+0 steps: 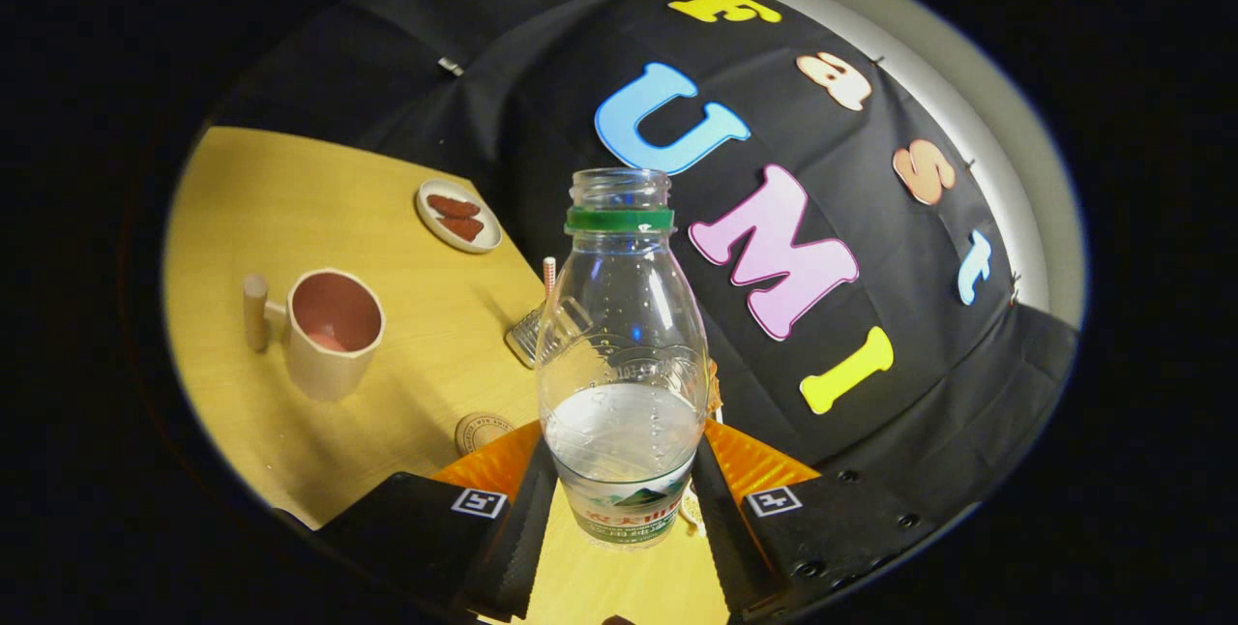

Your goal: Take the bottle from table, then pour the juice into the cup, finally place the bottle on the coaster

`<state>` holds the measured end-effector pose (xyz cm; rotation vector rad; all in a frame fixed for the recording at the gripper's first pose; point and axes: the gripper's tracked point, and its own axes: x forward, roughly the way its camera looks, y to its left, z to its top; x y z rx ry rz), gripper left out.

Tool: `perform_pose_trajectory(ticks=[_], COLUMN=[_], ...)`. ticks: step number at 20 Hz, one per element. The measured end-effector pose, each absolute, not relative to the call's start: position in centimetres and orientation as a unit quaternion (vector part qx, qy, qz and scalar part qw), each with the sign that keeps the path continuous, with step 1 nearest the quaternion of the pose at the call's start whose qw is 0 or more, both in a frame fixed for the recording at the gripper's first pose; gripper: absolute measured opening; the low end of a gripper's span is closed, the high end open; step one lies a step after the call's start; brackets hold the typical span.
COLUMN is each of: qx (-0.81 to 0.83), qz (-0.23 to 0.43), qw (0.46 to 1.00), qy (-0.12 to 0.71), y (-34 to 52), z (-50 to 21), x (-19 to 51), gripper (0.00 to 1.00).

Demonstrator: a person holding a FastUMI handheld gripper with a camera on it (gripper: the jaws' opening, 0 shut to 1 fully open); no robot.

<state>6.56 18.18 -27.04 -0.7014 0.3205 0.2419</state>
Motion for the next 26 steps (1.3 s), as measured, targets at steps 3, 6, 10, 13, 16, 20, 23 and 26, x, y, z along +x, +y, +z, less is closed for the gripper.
perform_pose_trajectory(ticks=[3, 6, 10, 13, 16, 20, 23, 26], qx=[-0.393, -0.427, -0.479, -0.514, -0.553, -0.575, -0.598, -0.616], qz=[0.136, 0.158, 0.173, 0.186, 0.198, 0.211, 0.218, 0.226], qw=[0.896, 0.875, 0.844, 0.820, 0.793, 0.774, 0.755, 0.738], qy=[0.157, 0.164, 0.167, 0.171, 0.163, 0.163, 0.159, 0.156], y=[19.6, 20.5, 21.4, 21.7, 22.2, 22.8, 22.8, 22.9], z=[-28.1, -29.6, -30.9, -31.9, -32.2, -32.9, -33.3, -33.7], x=[6.9, 7.2, 7.4, 7.8, 7.9, 8.4, 8.6, 9.0], gripper=[0.74, 0.74, 0.74, 0.74, 0.74, 0.74, 0.74, 0.74])
